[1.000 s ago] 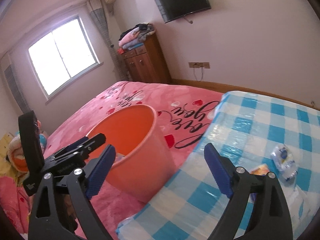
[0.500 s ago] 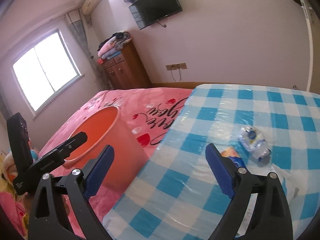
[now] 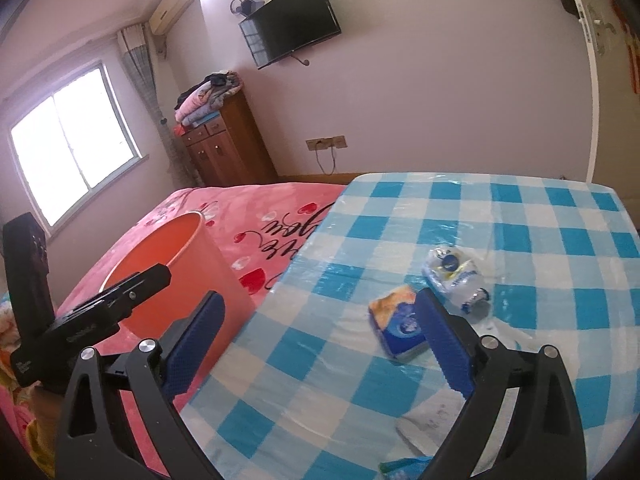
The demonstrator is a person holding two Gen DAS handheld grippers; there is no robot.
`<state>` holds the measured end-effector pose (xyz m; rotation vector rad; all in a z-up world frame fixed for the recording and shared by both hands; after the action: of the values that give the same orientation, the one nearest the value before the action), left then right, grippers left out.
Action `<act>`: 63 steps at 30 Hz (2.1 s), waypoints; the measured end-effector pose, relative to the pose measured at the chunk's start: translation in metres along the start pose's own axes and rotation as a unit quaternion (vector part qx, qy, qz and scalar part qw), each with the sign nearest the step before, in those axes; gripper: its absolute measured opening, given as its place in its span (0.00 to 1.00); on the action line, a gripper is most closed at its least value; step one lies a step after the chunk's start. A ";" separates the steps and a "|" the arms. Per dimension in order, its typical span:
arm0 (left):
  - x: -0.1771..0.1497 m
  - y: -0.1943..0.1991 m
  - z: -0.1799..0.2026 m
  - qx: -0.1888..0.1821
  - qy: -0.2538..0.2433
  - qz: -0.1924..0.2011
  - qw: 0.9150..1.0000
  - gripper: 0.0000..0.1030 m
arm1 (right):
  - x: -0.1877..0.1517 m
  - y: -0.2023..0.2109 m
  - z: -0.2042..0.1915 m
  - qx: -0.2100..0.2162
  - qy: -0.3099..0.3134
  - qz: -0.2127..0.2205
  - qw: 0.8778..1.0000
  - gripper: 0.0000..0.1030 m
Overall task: Collect trash
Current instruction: 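Return both tools from the bucket to the remaining items on the table, then grasp the blue wipes pack with the left tool while the right tool grasps the white wipes pack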
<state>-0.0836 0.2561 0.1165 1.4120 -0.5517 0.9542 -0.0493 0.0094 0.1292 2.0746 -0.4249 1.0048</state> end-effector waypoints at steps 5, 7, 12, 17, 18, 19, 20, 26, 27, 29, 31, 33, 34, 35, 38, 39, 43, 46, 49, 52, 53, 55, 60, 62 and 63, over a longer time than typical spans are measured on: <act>0.001 0.002 0.010 0.001 -0.010 0.008 1.000 0.89 | -0.007 0.007 0.010 -0.012 0.002 0.006 1.000 0.92; 0.000 0.002 0.014 -0.008 -0.010 0.005 1.000 0.89 | -0.009 0.011 0.014 -0.015 0.002 0.009 1.000 0.92; -0.001 0.004 0.025 -0.015 -0.017 0.008 1.000 0.89 | -0.015 0.020 0.028 -0.026 -0.004 0.018 0.999 0.92; -0.011 0.000 0.046 -0.029 -0.033 -0.004 0.999 0.89 | -0.024 0.029 0.053 -0.036 -0.027 0.024 0.999 0.92; -0.014 -0.001 0.050 -0.030 -0.037 -0.007 0.999 0.89 | -0.025 0.030 0.058 -0.039 -0.031 0.024 0.998 0.92; -0.017 -0.003 0.054 -0.033 -0.041 -0.011 0.999 0.89 | -0.027 0.032 0.063 -0.041 -0.035 0.024 0.998 0.92; -0.020 -0.004 0.059 -0.036 -0.045 -0.016 0.998 0.89 | -0.028 0.034 0.067 -0.043 -0.038 0.025 0.998 0.92; -0.036 -0.012 0.090 -0.058 -0.070 -0.035 0.995 0.89 | -0.035 0.046 0.097 -0.056 -0.062 0.034 0.996 0.92; -0.039 -0.013 0.095 -0.062 -0.075 -0.038 0.994 0.89 | -0.036 0.047 0.101 -0.058 -0.065 0.035 0.996 0.92; -0.044 -0.014 0.104 -0.067 -0.084 -0.043 0.993 0.89 | -0.038 0.050 0.111 -0.062 -0.075 0.038 0.995 0.92; -0.048 -0.016 0.112 -0.072 -0.091 -0.046 0.992 0.89 | -0.039 0.053 0.120 -0.064 -0.083 0.041 0.994 0.92; -0.054 -0.018 0.121 -0.078 -0.098 -0.053 0.991 0.89 | -0.040 0.056 0.128 -0.068 -0.089 0.044 0.993 0.92; -0.056 -0.019 0.125 -0.080 -0.101 -0.057 0.990 0.89 | -0.041 0.057 0.132 -0.069 -0.091 0.044 0.992 0.92; -0.058 -0.020 0.128 -0.082 -0.103 -0.060 0.989 0.89 | -0.042 0.058 0.136 -0.072 -0.094 0.044 0.992 0.92; -0.067 -0.022 0.138 -0.088 -0.113 -0.074 0.987 0.89 | -0.046 0.062 0.148 -0.076 -0.104 0.046 0.991 0.92; -0.070 -0.023 0.140 -0.089 -0.114 -0.079 0.986 0.89 | -0.047 0.063 0.152 -0.078 -0.109 0.046 0.990 0.92; -0.086 -0.024 0.148 -0.108 -0.108 -0.121 0.981 0.89 | -0.052 0.066 0.168 -0.082 -0.124 0.045 0.988 0.92; -0.099 -0.019 0.150 -0.119 -0.098 -0.152 0.976 0.89 | -0.056 0.067 0.179 -0.083 -0.134 0.046 0.986 0.92; -0.114 -0.012 0.150 -0.136 -0.074 -0.181 0.971 0.89 | -0.059 0.067 0.187 -0.080 -0.141 0.044 0.986 0.92; -0.128 -0.007 0.151 -0.158 -0.046 -0.211 0.964 0.89 | -0.063 0.067 0.193 -0.075 -0.146 0.043 0.986 0.92; -0.133 -0.006 0.152 -0.168 -0.034 -0.223 0.960 0.89 | -0.063 0.067 0.195 -0.073 -0.148 0.043 0.985 0.92; -0.142 -0.006 0.157 -0.181 -0.023 -0.239 0.954 0.89 | -0.065 0.068 0.198 -0.068 -0.151 0.042 0.985 0.92; -0.159 -0.016 0.171 -0.197 0.006 -0.275 0.941 0.89 | -0.071 0.069 0.205 -0.054 -0.159 0.034 0.985 0.92; -0.162 -0.021 0.177 -0.198 0.016 -0.280 0.939 0.89 | -0.074 0.071 0.208 -0.047 -0.164 0.032 0.985 0.92; -0.163 -0.023 0.179 -0.199 0.023 -0.283 0.938 0.89 | -0.075 0.072 0.209 -0.045 -0.166 0.032 0.985 0.92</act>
<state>-0.1148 0.0481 -0.0060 1.0841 -0.2544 0.3810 -0.0304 -0.1994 0.0268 2.1612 -0.6971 0.6616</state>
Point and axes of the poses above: each gripper's, at about its wrist camera, not at the fingertips, and y roughly against the way its jaws point, z to its right, x to its top, the point moved 3 cm from there along -y, roughly the way its jaws point, and after that the axes turned 8 degrees about x, right-handed, at the moved point
